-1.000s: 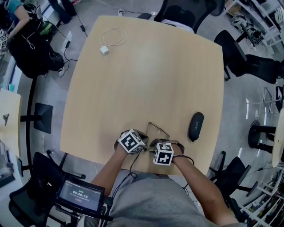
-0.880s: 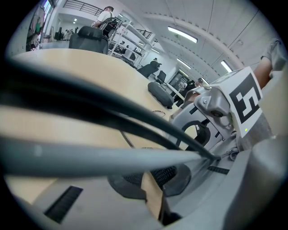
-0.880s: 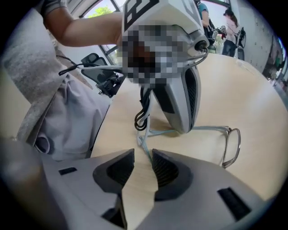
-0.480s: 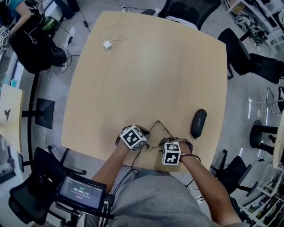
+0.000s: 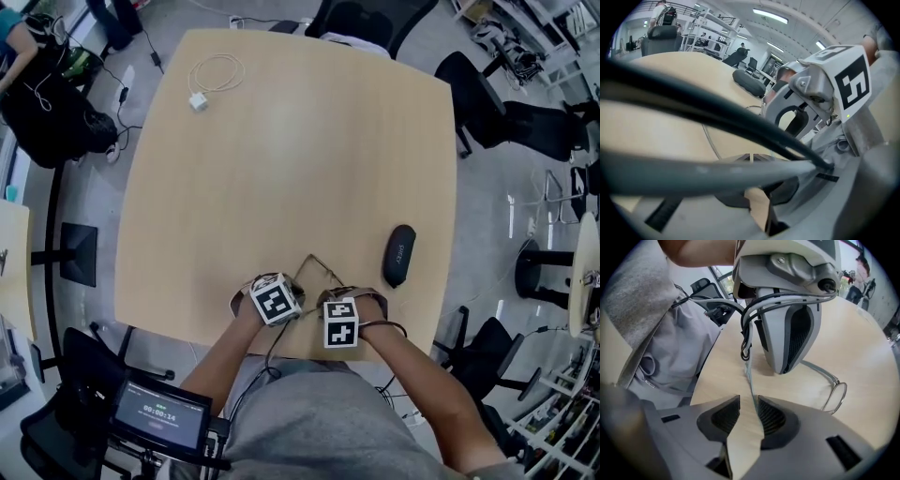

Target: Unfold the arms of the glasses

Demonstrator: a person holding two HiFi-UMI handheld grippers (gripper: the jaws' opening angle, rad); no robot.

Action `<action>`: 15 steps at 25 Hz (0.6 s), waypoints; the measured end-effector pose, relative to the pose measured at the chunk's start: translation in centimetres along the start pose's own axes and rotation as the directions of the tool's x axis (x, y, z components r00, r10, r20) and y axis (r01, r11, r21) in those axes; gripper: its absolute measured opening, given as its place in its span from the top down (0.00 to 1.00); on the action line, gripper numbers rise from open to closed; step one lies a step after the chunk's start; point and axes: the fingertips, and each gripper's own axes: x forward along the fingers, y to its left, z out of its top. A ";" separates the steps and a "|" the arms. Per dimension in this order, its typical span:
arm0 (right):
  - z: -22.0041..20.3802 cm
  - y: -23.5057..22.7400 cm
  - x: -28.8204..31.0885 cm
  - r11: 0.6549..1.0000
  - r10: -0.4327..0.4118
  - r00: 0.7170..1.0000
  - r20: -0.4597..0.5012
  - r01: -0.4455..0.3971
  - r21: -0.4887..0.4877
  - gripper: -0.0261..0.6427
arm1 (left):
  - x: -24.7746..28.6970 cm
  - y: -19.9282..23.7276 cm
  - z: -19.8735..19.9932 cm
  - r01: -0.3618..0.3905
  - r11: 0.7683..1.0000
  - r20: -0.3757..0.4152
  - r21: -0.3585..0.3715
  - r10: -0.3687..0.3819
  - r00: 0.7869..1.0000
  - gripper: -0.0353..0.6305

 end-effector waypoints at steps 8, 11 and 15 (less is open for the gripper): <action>3.8 1.6 0.4 1.000 -0.016 0.996 0.084 0.014 0.024 0.78 | -0.8 0.7 0.7 -0.018 0.997 0.063 -0.072 0.023 0.998 0.94; 3.4 2.7 1.1 1.000 -0.001 0.998 0.061 0.001 0.004 0.78 | -0.9 1.0 0.5 -0.026 0.996 0.054 -0.082 0.031 0.998 0.94; 1.6 3.4 1.3 0.999 0.008 1.000 0.029 -0.007 -0.032 0.78 | -1.2 1.4 0.1 -0.032 0.993 0.058 -0.110 0.038 0.998 0.94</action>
